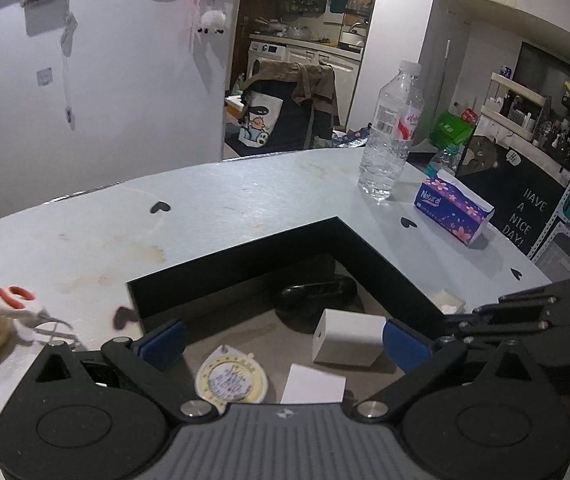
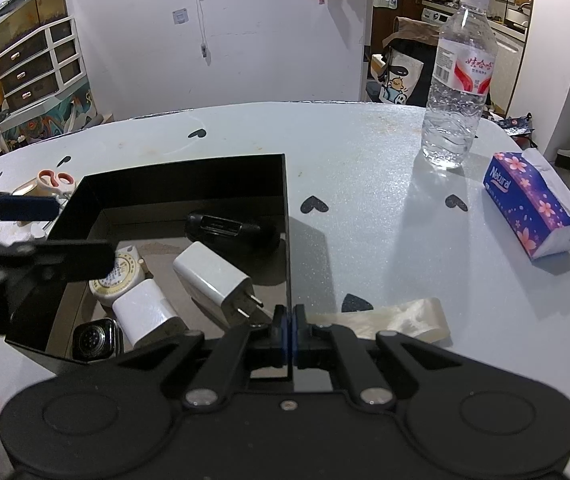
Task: Organize rigid objects
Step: 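Move the left gripper to the white watch-strap tool and grasp it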
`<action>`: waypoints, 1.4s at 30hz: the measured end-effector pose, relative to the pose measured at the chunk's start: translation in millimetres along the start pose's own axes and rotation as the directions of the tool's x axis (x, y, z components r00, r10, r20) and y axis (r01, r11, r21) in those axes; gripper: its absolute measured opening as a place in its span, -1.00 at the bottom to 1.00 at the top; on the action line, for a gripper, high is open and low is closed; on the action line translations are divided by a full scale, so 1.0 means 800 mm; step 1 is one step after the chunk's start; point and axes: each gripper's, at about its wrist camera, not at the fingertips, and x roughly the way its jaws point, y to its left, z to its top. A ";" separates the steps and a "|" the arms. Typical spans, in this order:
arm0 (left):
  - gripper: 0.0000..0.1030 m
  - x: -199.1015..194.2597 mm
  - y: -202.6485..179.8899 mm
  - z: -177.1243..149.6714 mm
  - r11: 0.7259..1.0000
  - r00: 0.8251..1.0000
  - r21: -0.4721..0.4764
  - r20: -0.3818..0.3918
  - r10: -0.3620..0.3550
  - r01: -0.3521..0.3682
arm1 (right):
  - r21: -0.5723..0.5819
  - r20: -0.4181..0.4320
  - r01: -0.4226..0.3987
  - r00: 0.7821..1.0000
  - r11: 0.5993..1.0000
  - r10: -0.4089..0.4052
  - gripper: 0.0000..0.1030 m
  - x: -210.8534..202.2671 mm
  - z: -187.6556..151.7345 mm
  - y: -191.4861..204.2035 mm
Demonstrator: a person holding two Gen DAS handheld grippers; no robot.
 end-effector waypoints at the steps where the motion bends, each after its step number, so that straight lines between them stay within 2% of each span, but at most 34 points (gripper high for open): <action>1: 1.00 -0.003 0.000 -0.002 1.000 1.000 0.002 0.003 0.006 -0.006 | -0.001 0.000 0.000 1.000 1.000 0.000 -0.95 0.000 0.000 0.000; 11: 1.00 -0.034 0.019 -0.033 0.997 0.996 -0.002 0.043 0.073 -0.073 | 0.000 0.000 -0.001 1.000 1.000 0.001 -0.95 0.000 0.000 -0.001; 17: 1.00 -0.055 0.068 -0.053 0.988 0.990 -0.102 0.064 0.125 -0.118 | -0.001 0.001 0.001 1.000 1.000 -0.001 -0.95 0.000 0.000 -0.001; 23: 1.00 -0.067 0.119 -0.069 0.972 0.976 -0.137 0.081 0.203 -0.190 | 0.000 0.000 0.000 1.000 1.000 0.000 -0.95 0.000 0.000 -0.001; 25: 0.94 -0.065 0.136 -0.074 0.965 0.971 -0.151 0.076 0.226 -0.213 | -0.001 0.000 0.000 1.000 1.000 0.000 -0.95 0.000 0.000 -0.001; 27: 0.75 -0.059 0.154 -0.079 0.958 0.967 -0.169 0.059 0.246 -0.233 | -0.001 0.000 0.001 1.000 1.000 -0.001 -0.95 0.000 0.000 -0.001; 29: 0.47 -0.051 0.169 -0.082 0.952 0.967 -0.184 0.032 0.253 -0.243 | 0.000 0.000 0.001 1.000 1.000 -0.001 -0.95 0.000 -0.001 -0.001; 32: 0.30 -0.038 0.181 -0.083 0.951 0.964 -0.174 0.023 0.263 -0.256 | 0.000 0.000 0.001 1.000 1.000 -0.001 -0.95 0.000 -0.001 -0.001; 35: 0.30 -0.018 0.183 -0.077 0.953 0.962 -0.144 0.019 0.272 -0.266 | 0.000 0.000 0.001 1.000 1.000 -0.001 -0.95 0.000 0.000 -0.001; 40: 0.30 0.021 0.190 -0.065 0.964 0.968 -0.096 -0.020 0.249 -0.250 | -0.004 -0.001 0.004 1.000 1.000 -0.004 -0.95 -0.001 -0.001 -0.001; 42: 0.29 0.031 0.191 -0.062 0.961 0.964 -0.079 -0.017 0.265 -0.265 | -0.003 -0.001 0.004 1.000 1.000 -0.004 -0.95 -0.002 -0.002 -0.002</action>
